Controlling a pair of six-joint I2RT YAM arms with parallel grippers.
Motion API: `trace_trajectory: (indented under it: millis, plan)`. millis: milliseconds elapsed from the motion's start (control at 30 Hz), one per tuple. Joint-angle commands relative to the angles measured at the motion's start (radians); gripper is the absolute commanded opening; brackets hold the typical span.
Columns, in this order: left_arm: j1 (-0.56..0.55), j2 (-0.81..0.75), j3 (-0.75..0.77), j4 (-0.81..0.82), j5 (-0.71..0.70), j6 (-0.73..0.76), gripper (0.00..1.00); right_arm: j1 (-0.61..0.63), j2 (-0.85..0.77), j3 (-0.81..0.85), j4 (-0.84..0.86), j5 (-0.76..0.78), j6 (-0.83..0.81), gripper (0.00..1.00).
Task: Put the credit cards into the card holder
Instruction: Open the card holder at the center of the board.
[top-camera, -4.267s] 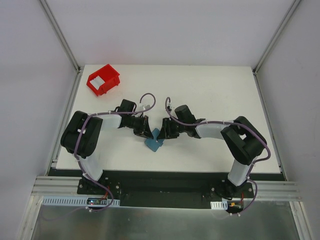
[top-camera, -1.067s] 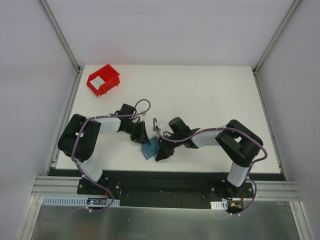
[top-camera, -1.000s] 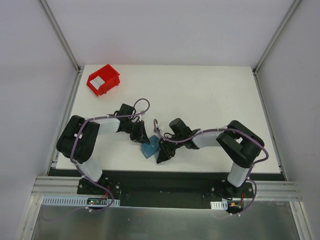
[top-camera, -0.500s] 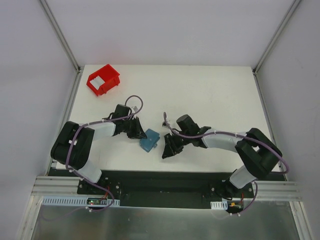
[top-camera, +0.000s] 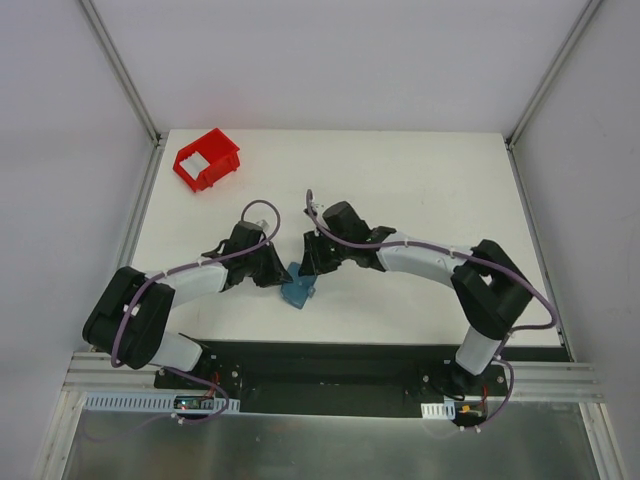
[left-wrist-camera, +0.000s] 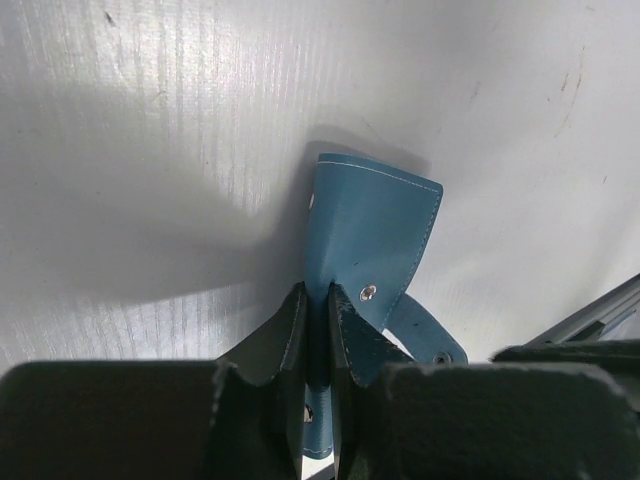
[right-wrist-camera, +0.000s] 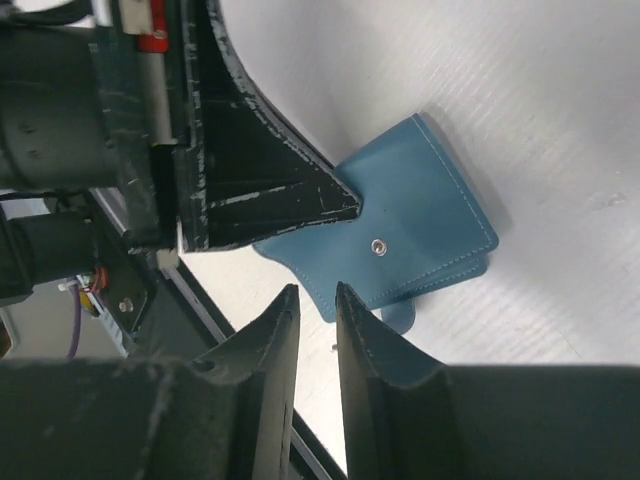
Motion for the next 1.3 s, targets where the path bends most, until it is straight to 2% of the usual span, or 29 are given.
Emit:
trace_trajectory:
  millis: [0,133,367,533,600,700,833,1000,1100,1267]
  plan:
    - [-0.006,-0.023,-0.018,-0.022,-0.066,-0.029,0.00,0.039,0.085,0.082,-0.094,0.021,-0.014,0.24]
    - [-0.006,-0.015,-0.012,-0.022,-0.066,-0.029,0.00,0.053,0.102,0.070,-0.149,0.045,-0.042,0.22]
    - [-0.006,-0.010,-0.017,-0.019,-0.078,-0.021,0.00,0.053,0.049,-0.059,-0.149,0.106,-0.049,0.20]
    - [-0.006,-0.023,-0.021,-0.019,-0.081,-0.006,0.00,0.052,0.060,-0.093,-0.143,0.134,-0.032,0.19]
    - [-0.006,-0.030,-0.021,-0.020,-0.083,0.002,0.07,0.053,0.068,-0.099,-0.146,0.145,-0.029,0.19]
    - [-0.006,-0.052,-0.023,-0.034,-0.107,0.016,0.30,0.053,0.066,-0.111,-0.156,0.166,-0.029,0.18]
    - [-0.001,-0.093,-0.003,-0.087,-0.153,0.053,0.48,0.053,0.066,-0.128,-0.154,0.177,-0.045,0.18]
    - [0.043,-0.153,0.041,-0.179,-0.188,0.095,0.58,0.050,0.063,-0.130,-0.133,0.145,-0.083,0.20]
    - [0.103,-0.179,0.098,-0.213,-0.198,0.126,0.60,0.049,0.034,-0.128,-0.094,0.102,-0.100,0.22]
    - [0.215,-0.132,0.276,-0.276,-0.202,0.186,0.72,0.046,0.002,-0.087,-0.080,0.030,-0.109,0.38]
